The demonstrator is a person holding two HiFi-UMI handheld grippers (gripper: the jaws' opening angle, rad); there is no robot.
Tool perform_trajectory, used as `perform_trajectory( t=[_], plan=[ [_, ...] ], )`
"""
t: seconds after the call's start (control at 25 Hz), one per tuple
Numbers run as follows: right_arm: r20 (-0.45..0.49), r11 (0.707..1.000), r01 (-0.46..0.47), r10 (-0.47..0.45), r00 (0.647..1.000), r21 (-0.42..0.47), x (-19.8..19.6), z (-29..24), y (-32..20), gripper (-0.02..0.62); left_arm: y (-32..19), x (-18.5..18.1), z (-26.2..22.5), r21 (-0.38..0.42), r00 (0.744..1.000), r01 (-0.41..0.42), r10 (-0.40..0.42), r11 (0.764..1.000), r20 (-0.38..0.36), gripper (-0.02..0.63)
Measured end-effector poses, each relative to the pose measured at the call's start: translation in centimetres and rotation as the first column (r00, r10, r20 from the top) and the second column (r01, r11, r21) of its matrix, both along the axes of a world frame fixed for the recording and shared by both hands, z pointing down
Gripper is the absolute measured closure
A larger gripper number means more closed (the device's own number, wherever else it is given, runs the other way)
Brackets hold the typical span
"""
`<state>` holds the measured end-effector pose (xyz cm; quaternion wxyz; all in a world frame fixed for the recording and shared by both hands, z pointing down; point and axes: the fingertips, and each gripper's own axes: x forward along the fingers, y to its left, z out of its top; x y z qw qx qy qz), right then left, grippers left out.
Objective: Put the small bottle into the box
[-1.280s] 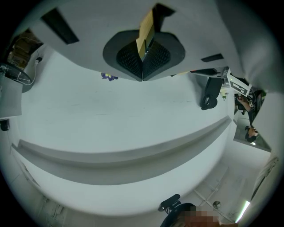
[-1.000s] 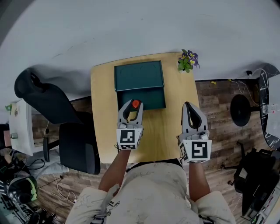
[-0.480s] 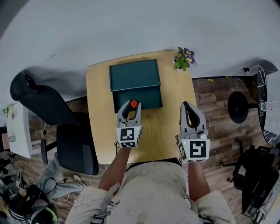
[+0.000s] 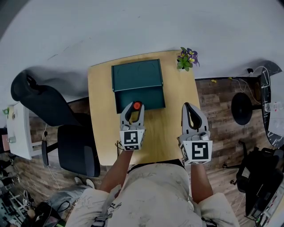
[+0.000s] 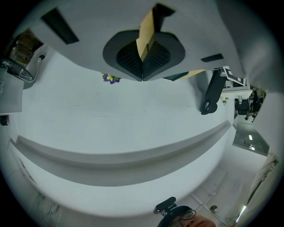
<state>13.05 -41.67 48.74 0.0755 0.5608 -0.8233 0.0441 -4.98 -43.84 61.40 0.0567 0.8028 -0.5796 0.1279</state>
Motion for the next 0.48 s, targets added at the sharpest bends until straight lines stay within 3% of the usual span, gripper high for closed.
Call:
perform_trajectory(
  t=[0.48],
  plan=[
    [-0.006, 1.0, -0.01, 0.01, 1.0, 0.01, 0.04, -0.45, 0.59, 0.578, -0.02, 0.04, -0.05, -0.001, 1.0, 0.001, -0.001, 1.0, -0.025, 0.459]
  ],
)
